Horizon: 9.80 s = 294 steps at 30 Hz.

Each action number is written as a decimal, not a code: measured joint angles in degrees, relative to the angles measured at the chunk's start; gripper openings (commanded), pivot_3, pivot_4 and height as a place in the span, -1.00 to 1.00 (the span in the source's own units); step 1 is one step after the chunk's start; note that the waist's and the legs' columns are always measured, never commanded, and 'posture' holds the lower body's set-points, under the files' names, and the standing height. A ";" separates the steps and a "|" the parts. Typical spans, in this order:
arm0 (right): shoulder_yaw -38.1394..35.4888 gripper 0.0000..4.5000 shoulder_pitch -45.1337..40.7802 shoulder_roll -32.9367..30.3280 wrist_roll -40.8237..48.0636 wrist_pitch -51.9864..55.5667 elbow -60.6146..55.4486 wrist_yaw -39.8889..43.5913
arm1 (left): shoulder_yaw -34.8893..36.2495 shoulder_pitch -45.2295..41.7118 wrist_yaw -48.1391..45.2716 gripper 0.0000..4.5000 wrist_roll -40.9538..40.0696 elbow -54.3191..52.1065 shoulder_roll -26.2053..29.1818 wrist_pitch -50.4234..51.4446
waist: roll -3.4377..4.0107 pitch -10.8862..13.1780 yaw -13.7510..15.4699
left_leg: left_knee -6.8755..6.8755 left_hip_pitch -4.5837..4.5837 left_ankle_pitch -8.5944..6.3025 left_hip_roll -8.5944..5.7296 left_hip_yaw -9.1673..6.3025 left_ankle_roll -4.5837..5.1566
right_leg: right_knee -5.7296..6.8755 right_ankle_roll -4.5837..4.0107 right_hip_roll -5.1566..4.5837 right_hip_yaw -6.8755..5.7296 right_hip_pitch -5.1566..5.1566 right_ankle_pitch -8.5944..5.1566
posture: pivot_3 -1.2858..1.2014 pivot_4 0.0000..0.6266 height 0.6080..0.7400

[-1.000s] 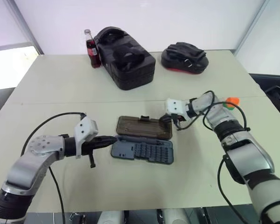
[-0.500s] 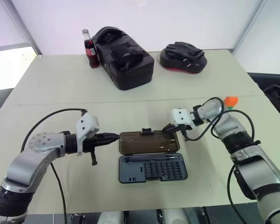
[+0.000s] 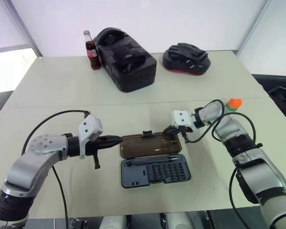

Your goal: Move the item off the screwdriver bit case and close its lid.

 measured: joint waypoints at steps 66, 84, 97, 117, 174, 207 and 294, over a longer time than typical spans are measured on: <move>1.93 0.65 -5.18 2.00 3.06 17.42 3.61 -4.54 | -19.24 -2.36 -12.17 -1.00 16.42 3.64 3.51 -13.12 | 0.00 0.07 0.11 | -0.01 -0.03 0.00 -0.01 0.01 0.01 | 0.03 -0.01 0.02 -0.01 -0.03 -0.01 | 0.03 -0.52 1.00; 4.02 -0.98 -6.60 2.69 -0.54 2.71 9.47 -1.57 | -18.36 -0.57 -9.40 -1.00 16.19 3.70 2.43 -12.18 | 0.00 -0.01 0.02 | 0.01 0.82 0.01 0.01 -0.01 0.00 | 0.05 -0.19 0.03 0.01 0.79 -0.11 | 0.03 -0.52 1.00; -2.77 -0.98 -2.21 -3.31 2.92 15.45 -8.51 -3.86 | -17.87 -0.53 -7.26 -1.00 17.93 6.26 0.34 -18.18 | 0.04 0.08 0.40 | -0.01 0.60 0.00 -0.01 -0.04 0.01 | 0.00 -0.20 -0.06 0.02 0.65 -0.12 | 0.03 -0.52 1.00; -5.09 -0.98 4.34 -4.83 4.20 19.20 -18.62 -8.72 | 8.18 -15.19 12.42 -1.00 -11.10 11.43 -11.45 6.78 | -0.14 0.19 0.06 | 0.01 -0.07 0.02 -0.07 -0.04 -0.02 | 0.09 0.02 0.05 -0.03 -0.12 0.00 | 0.03 -0.52 1.00; -30.97 0.94 11.05 -13.82 46.75 69.71 -54.20 -15.37 | -6.39 -24.58 -16.97 -1.00 8.09 39.83 -19.78 -6.25 | -0.27 0.27 0.51 | 0.02 -0.39 0.03 -0.07 -0.21 -0.03 | -0.09 0.02 -0.13 -0.14 -0.21 0.00 | 0.03 -0.52 1.00; -6.71 -0.99 27.94 -20.82 38.74 59.42 -70.12 -20.70 | -16.95 -42.85 -21.66 -1.00 20.42 72.29 -27.01 -27.91 | -0.35 0.29 1.64 | 0.18 -0.91 -0.02 -0.30 -0.42 0.07 | -0.51 0.06 -0.09 -0.63 -0.28 0.02 | 0.03 -0.52 1.00; 31.97 -0.99 14.37 -15.26 10.15 69.87 -80.64 -41.00 | -18.29 -37.70 -28.10 -1.00 32.45 67.86 -33.50 -29.21 | -0.36 -0.71 0.45 | 0.79 0.05 -0.12 -0.05 -0.58 0.25 | 0.01 -0.03 -0.04 -0.66 0.74 -0.13 | 0.03 -0.52 1.00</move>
